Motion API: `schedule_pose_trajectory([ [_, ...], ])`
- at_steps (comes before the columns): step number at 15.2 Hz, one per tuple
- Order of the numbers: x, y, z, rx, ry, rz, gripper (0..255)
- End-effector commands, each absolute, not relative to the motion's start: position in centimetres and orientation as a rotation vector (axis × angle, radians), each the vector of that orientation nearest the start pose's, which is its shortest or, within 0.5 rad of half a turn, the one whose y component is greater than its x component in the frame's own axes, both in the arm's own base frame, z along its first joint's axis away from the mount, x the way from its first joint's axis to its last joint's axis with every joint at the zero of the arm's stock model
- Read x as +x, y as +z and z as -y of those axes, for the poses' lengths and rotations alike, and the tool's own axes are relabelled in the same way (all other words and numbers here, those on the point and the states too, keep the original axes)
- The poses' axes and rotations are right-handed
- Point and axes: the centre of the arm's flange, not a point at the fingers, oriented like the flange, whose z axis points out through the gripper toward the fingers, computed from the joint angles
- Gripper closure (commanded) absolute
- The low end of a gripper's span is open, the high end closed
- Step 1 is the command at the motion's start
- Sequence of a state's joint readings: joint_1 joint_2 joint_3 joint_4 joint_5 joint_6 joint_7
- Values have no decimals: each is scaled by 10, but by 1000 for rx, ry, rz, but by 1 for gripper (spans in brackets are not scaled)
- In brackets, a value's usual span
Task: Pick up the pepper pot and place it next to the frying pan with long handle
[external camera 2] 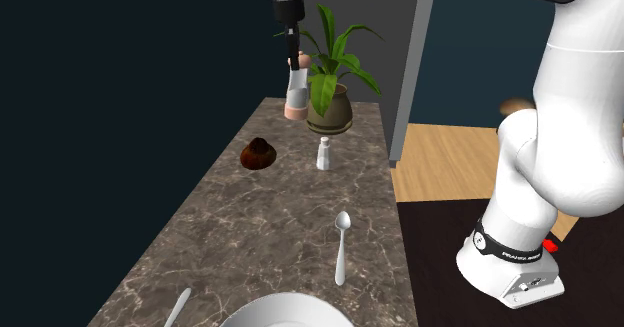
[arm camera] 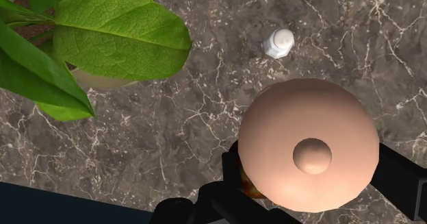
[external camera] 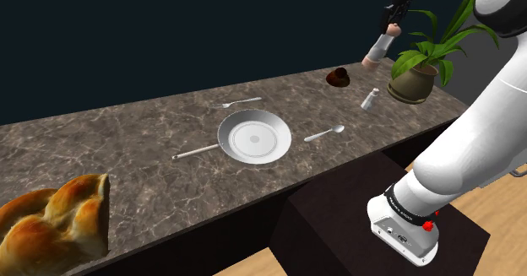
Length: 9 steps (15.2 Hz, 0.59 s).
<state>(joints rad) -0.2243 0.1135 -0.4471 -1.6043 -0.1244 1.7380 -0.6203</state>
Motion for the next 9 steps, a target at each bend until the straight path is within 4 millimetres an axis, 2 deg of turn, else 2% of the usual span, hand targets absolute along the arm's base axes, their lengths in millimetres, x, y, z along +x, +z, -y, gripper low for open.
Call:
schedule_pose_trajectory([
  [1,469,576,370,-3294,130,-48,255],
  [9,469,618,370,-3294,130,-48,255],
])
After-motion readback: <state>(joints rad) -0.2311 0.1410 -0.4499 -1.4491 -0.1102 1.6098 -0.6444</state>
